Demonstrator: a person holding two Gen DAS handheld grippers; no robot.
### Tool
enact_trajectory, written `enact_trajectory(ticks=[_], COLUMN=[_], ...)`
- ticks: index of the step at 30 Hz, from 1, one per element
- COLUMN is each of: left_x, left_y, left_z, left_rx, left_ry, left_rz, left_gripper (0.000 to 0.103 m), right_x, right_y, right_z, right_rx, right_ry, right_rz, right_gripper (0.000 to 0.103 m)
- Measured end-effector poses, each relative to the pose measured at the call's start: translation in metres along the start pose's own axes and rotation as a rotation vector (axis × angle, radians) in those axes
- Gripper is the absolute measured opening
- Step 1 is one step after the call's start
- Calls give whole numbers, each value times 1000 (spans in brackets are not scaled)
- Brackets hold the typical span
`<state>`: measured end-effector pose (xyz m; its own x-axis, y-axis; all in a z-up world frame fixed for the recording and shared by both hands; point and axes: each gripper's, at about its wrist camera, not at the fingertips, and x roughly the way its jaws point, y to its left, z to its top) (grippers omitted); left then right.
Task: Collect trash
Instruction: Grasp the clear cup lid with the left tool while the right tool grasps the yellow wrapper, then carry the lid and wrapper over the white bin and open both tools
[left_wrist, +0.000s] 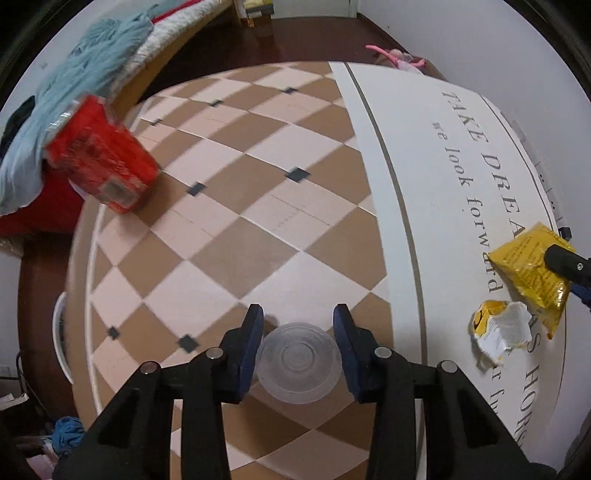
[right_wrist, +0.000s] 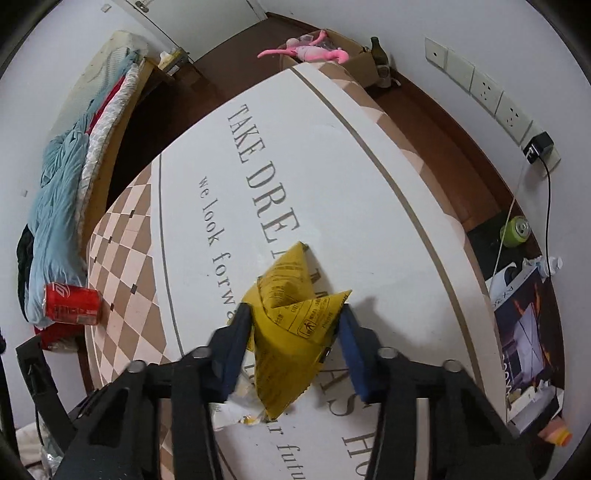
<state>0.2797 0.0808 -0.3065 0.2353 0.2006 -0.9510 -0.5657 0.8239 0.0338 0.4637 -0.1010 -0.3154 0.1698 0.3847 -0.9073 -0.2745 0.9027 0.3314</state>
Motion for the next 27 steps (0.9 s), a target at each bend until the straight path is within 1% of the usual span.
enact_trajectory(ticks=[3,8,9,12,15,18,21,23,27], left_x=[-23,-75,-84,-120,-143,-174,-201,-217,-234], left_y=[4,14,21,38,67,92,122,150,208], left_z=[-6,-12,-7,-7,-1,-6,-17,-26,-46], left_rx=[-9,-17,-17,-30,-50,-71,-98,-128,-189], left_ry=[-48,-148,-165,-228,-279,-328,-369,-385,-404], left_rz=[12,25,25,17,4,-2,3,-1,23], left_gripper=[36,36,36,36,36,36,36,36,36], right_x=[-14,-49,-58,-86,-113,-137,-162,-173,-182], right_y=[5,17,20,37,56,80,116,141,197], right_z=[-5,-13,-16,-28,-42,-57,-77,-91,-121], right_rx=[-20,-77,-94,-137,-173,-211,-263,-295,-366], right_ry=[-34,-94,-106,-142,-175,-198,-223,-229,-224], right_rz=[-16,-30,-32,-18,10,40,87,118,183], right_gripper=[37,36,36,35,35,35,35,35,35])
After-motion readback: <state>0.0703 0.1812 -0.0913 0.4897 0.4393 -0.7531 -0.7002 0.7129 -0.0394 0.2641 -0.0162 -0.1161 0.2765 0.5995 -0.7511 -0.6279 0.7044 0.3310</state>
